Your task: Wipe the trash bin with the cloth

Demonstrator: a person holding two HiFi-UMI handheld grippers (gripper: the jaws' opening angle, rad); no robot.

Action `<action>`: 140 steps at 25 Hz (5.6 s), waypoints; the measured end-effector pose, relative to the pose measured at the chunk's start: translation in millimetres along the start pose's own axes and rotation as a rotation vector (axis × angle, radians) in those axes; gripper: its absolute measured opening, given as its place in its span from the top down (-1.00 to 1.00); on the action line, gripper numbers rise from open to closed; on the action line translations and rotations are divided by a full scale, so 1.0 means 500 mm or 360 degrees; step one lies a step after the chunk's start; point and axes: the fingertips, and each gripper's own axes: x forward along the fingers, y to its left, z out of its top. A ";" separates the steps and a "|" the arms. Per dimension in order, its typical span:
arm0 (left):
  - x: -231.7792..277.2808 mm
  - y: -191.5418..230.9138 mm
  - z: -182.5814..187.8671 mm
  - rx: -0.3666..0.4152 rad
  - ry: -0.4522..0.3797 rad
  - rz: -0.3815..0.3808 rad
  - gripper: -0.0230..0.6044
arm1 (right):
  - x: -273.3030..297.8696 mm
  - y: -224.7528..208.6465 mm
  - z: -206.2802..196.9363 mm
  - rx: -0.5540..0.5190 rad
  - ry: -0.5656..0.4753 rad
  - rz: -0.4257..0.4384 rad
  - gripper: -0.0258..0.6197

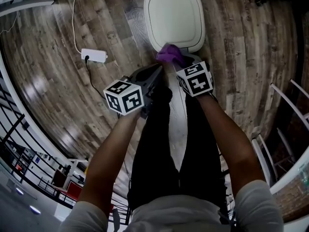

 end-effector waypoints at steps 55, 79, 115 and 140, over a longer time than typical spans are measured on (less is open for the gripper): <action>0.238 -0.130 0.133 0.0030 -0.0167 -0.0013 0.88 | -0.081 -0.438 0.351 -0.0688 -0.0146 -0.0259 0.63; 0.268 -0.135 0.090 0.0022 -0.0074 -0.0027 0.88 | -0.027 -0.402 0.306 -0.1627 0.0122 -0.0122 0.63; 0.192 -0.113 -0.121 0.0236 0.0246 -0.0113 0.88 | -0.070 -0.202 -0.109 -0.1804 0.0303 -0.0126 0.63; 0.032 -0.036 -0.109 0.0237 0.0169 -0.0031 0.88 | -0.142 -0.250 -0.127 -0.0323 0.0140 -0.0580 0.63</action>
